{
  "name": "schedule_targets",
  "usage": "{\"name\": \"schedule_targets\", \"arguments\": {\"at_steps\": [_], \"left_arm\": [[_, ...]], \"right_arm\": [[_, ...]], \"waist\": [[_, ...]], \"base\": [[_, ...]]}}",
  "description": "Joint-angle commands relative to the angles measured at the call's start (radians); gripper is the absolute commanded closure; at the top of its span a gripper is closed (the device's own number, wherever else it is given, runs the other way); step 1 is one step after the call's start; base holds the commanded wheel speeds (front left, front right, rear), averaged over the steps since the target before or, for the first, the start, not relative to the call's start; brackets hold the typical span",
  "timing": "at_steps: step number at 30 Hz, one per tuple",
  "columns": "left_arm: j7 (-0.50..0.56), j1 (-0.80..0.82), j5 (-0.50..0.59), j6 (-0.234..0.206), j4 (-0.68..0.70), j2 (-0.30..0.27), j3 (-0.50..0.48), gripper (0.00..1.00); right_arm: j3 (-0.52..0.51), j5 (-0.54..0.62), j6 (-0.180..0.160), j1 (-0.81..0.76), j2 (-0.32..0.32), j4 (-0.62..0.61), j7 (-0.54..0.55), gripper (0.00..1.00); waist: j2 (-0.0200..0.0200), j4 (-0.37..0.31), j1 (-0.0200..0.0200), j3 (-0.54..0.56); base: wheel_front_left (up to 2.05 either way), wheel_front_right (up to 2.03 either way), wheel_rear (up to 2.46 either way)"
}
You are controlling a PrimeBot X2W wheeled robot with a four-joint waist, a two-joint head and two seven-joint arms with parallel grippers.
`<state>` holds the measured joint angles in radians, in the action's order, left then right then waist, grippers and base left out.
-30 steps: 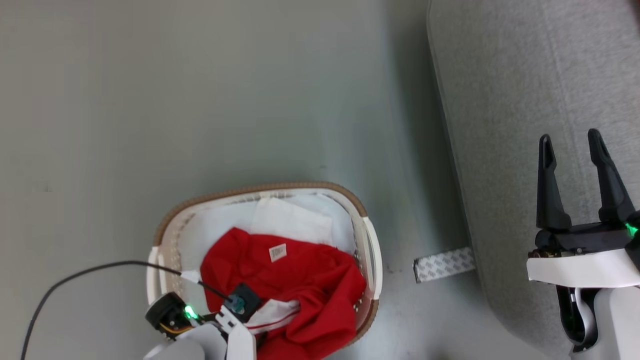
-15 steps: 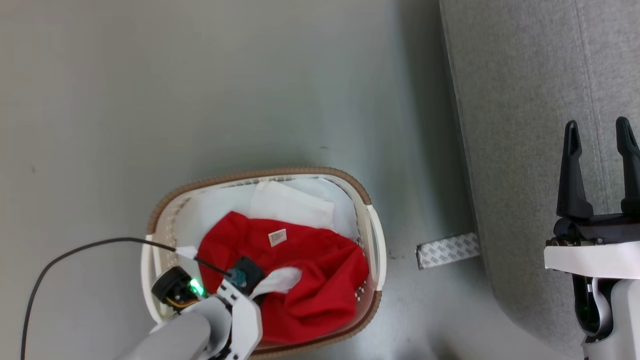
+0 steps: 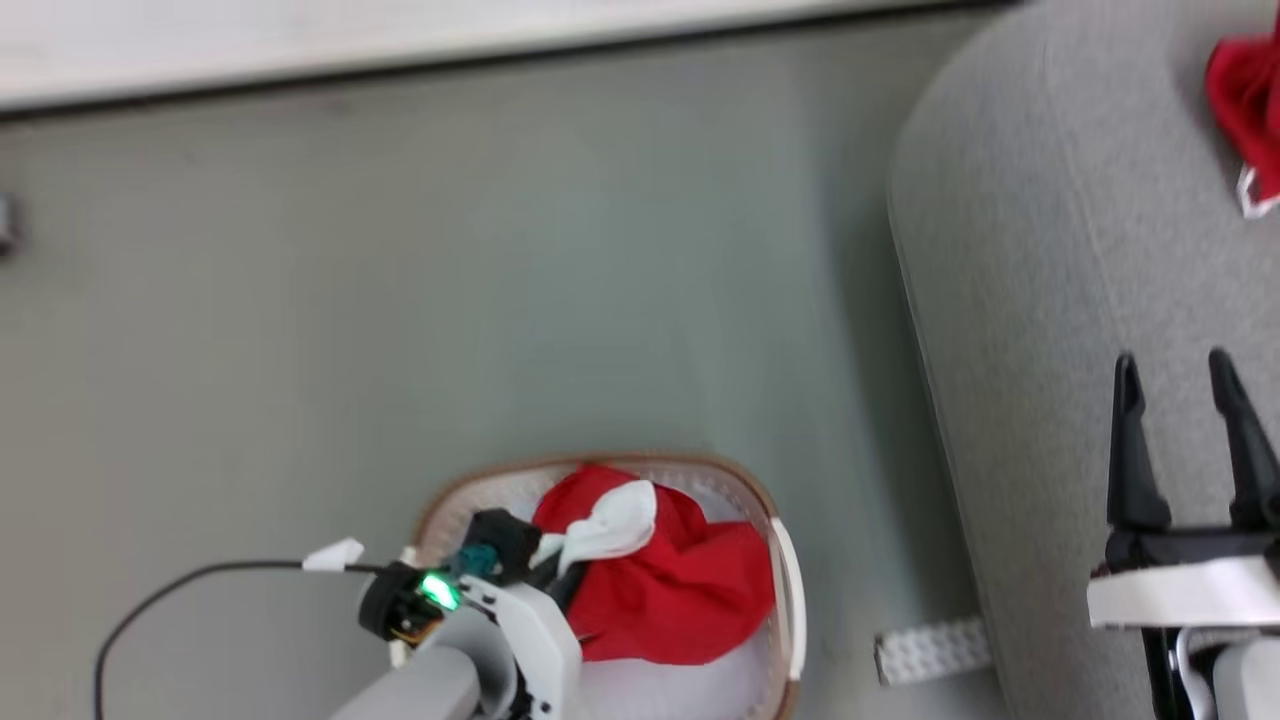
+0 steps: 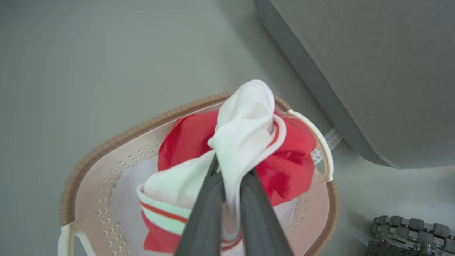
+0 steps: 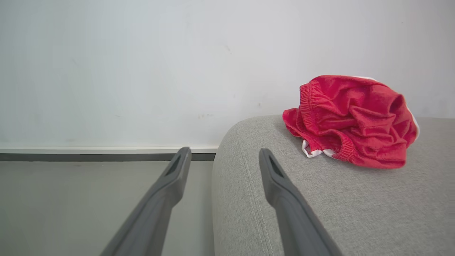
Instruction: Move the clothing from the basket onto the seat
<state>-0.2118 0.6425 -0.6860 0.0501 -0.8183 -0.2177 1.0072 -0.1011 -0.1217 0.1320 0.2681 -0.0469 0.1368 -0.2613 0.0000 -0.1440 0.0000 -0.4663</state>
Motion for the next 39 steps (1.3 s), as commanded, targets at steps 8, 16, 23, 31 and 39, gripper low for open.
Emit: {"name": "schedule_targets", "arguments": {"at_steps": [8,16,23,31,39], "left_arm": [[-0.037,-0.092,-0.041,-0.074,0.103,0.01,-0.048,1.0],[-0.039,-0.132,-0.06,-0.164,0.278,-0.044,-0.101,1.0],[-0.002,-0.139,-0.061,-0.244,0.47,-0.124,-0.141,1.0],[0.042,-0.154,-0.061,-0.324,0.653,-0.217,-0.187,1.0],[0.085,-0.164,-0.057,-0.379,0.78,-0.288,-0.214,1.0]], "right_arm": [[-0.02,0.027,-0.003,-0.138,-0.004,0.045,-0.002,0.0],[0.006,0.006,-0.003,-0.218,-0.003,0.059,-0.002,0.0],[0.035,-0.005,-0.003,-0.261,-0.004,0.067,-0.002,0.0],[0.079,-0.027,-0.003,-0.314,-0.003,0.069,-0.002,0.0],[0.111,-0.019,-0.003,-0.336,-0.003,0.053,-0.002,0.0]], "waist": [[0.0,0.166,0.0,0.322],[0.0,0.217,0.0,0.445],[0.0,0.23,0.0,0.497],[0.0,0.213,0.0,0.545],[0.0,0.192,0.0,0.563]], "base": [[0.0,0.0,0.0],[0.0,0.0,0.0],[0.0,0.0,0.0],[0.0,0.0,0.0],[0.0,0.0,0.0]]}}
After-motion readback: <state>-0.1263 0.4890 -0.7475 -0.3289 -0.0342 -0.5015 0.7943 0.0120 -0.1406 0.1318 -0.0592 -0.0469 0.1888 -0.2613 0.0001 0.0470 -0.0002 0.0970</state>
